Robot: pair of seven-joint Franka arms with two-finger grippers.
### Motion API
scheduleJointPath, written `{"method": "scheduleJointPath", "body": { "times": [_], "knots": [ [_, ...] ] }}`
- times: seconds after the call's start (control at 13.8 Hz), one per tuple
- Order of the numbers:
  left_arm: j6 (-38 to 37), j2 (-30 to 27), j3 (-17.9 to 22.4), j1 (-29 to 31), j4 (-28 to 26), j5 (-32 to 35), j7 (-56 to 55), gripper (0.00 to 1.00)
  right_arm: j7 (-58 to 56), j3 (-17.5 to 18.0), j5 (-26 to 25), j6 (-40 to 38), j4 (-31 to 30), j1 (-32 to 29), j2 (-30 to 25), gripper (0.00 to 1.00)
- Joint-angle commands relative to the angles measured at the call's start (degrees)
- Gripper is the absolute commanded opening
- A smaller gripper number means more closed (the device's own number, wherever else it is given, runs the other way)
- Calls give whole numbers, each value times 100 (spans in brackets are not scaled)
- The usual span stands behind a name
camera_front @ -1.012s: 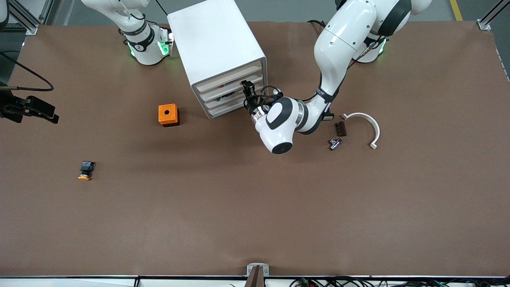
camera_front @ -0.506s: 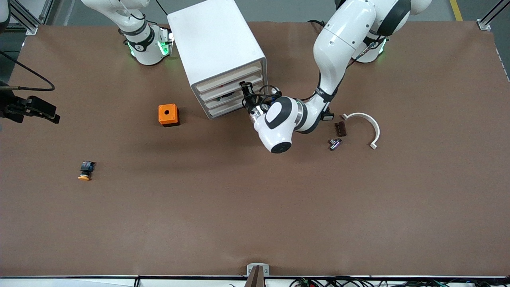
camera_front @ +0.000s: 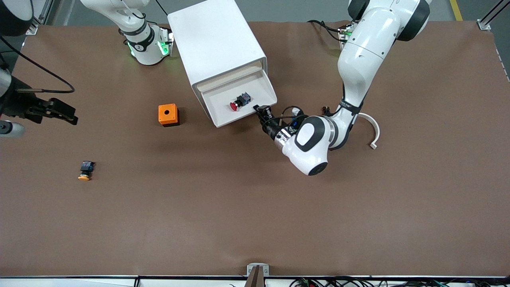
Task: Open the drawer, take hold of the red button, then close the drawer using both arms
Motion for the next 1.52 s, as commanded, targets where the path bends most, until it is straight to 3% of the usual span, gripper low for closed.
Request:
{"method": "scheduleJointPath", "body": {
  "times": [0.0, 0.07, 0.14, 0.22, 0.29, 0.72, 0.94, 1.16, 1.45],
  "knots": [
    [71, 32, 233, -38, 183, -75, 303, 0, 557, -23, -8, 98, 109, 315, 227, 100],
    [115, 32, 277, -29, 192, -84, 373, 2, 611, -23, 53, 229, 83, 394, 262, 100],
    [115, 24, 278, 23, 201, -84, 435, 21, 655, -23, 62, 265, 74, 447, 324, 100],
    [115, 15, 278, 67, 201, -93, 514, 73, 690, -23, 45, 231, 65, 587, 411, 100],
    [106, 6, 286, 94, 201, -84, 550, 100, 838, -23, 10, 213, 56, 823, 464, 100],
    [-25, -205, 673, 611, 701, 283, 873, 100, 3762, -14, 79, 230, 47, 2169, 860, 100],
    [-43, -416, 735, 980, 763, 1082, 2189, 100, 5045, -14, 97, 396, 56, 2617, 1097, 100],
    [-43, -468, 752, 1428, 964, 1558, 3586, 100, 6514, -14, 475, 730, 47, 2943, 1282, 100],
    [35, -635, 902, 1474, 1000, 2751, 5039, 100, 7351, -14, 484, 1134, -75, 3312, 1528, 100]
  ]
}}
